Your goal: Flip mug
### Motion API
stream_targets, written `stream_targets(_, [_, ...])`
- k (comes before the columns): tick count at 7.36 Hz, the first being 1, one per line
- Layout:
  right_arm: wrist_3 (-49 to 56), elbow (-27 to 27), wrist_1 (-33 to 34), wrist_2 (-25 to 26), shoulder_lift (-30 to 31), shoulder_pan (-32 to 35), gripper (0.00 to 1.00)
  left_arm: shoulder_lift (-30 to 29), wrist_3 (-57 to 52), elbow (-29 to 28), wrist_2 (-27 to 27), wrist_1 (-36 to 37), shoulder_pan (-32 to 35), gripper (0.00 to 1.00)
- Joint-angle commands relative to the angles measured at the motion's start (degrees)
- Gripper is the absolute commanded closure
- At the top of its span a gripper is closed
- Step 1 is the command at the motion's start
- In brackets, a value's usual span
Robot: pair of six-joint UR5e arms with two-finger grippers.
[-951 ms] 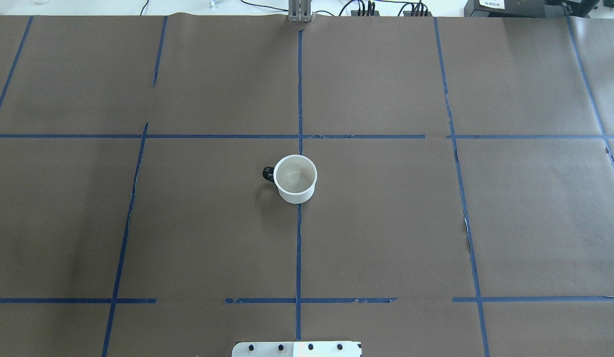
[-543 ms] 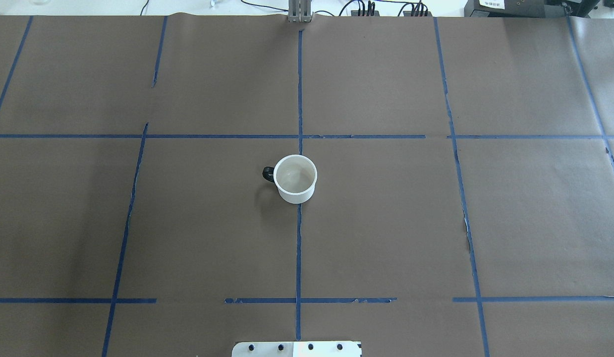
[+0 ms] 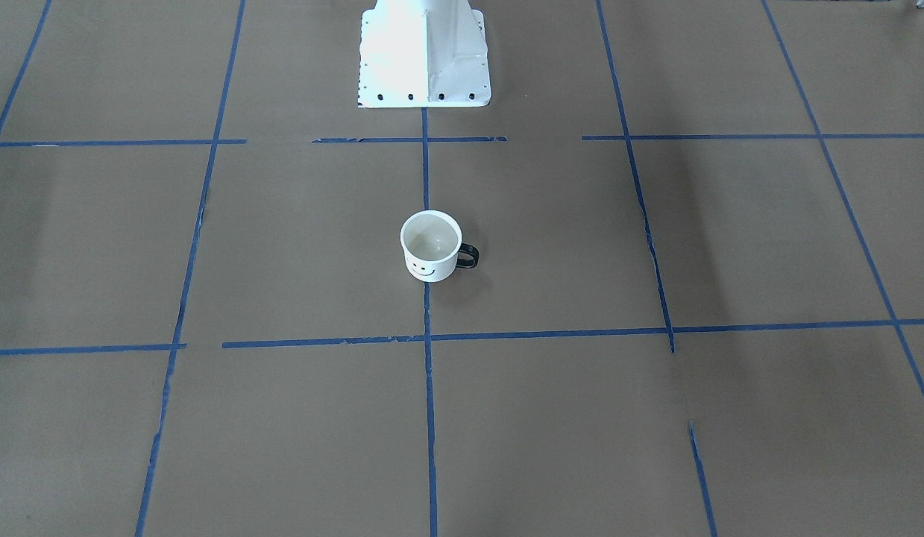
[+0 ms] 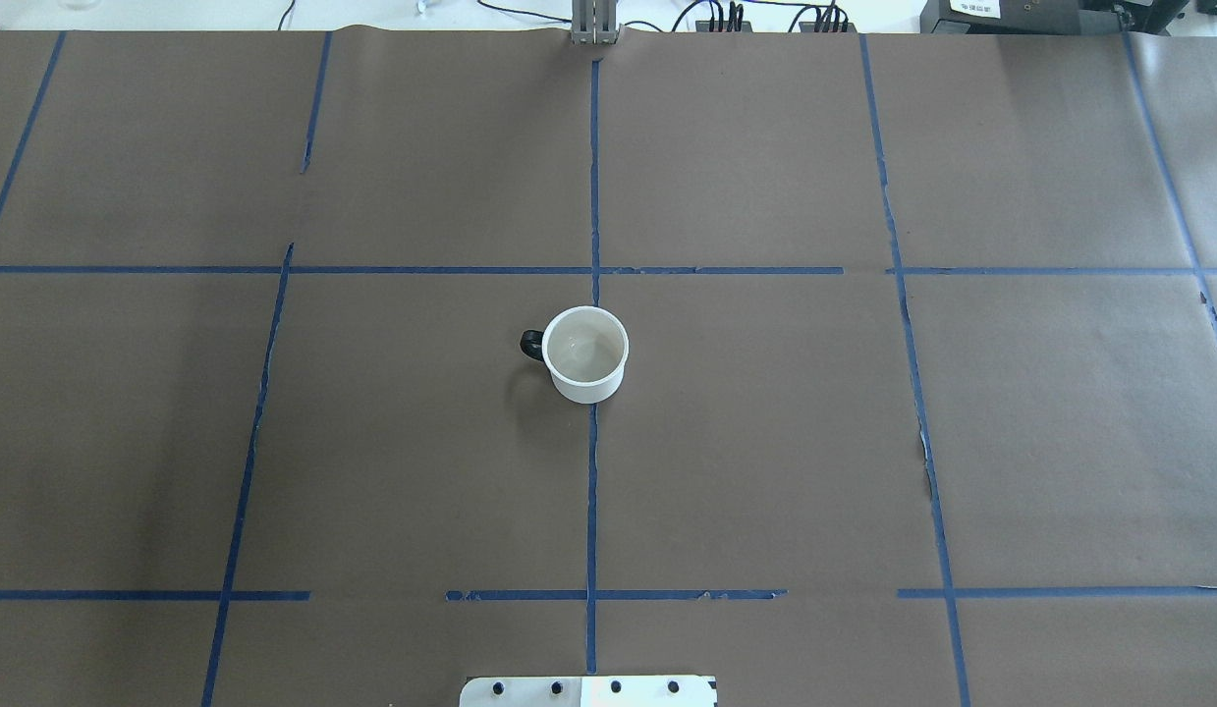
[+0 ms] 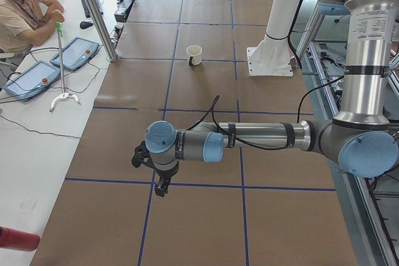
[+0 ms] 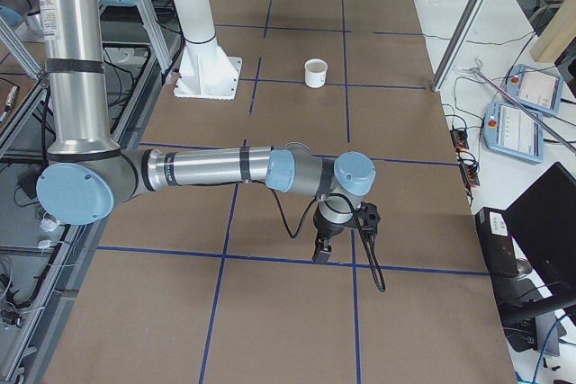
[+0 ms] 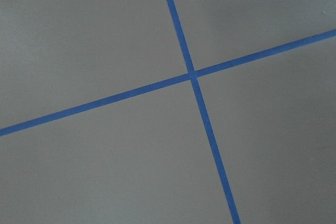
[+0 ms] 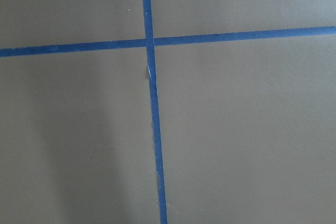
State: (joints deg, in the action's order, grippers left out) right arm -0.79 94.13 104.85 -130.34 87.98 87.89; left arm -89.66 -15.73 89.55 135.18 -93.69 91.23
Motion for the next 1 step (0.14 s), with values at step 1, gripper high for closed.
stream_targets(1, [0.0, 0.0, 0.0, 0.0, 0.0, 0.0, 0.00, 0.0, 0.0, 0.0, 0.0, 0.0, 0.0, 0.00])
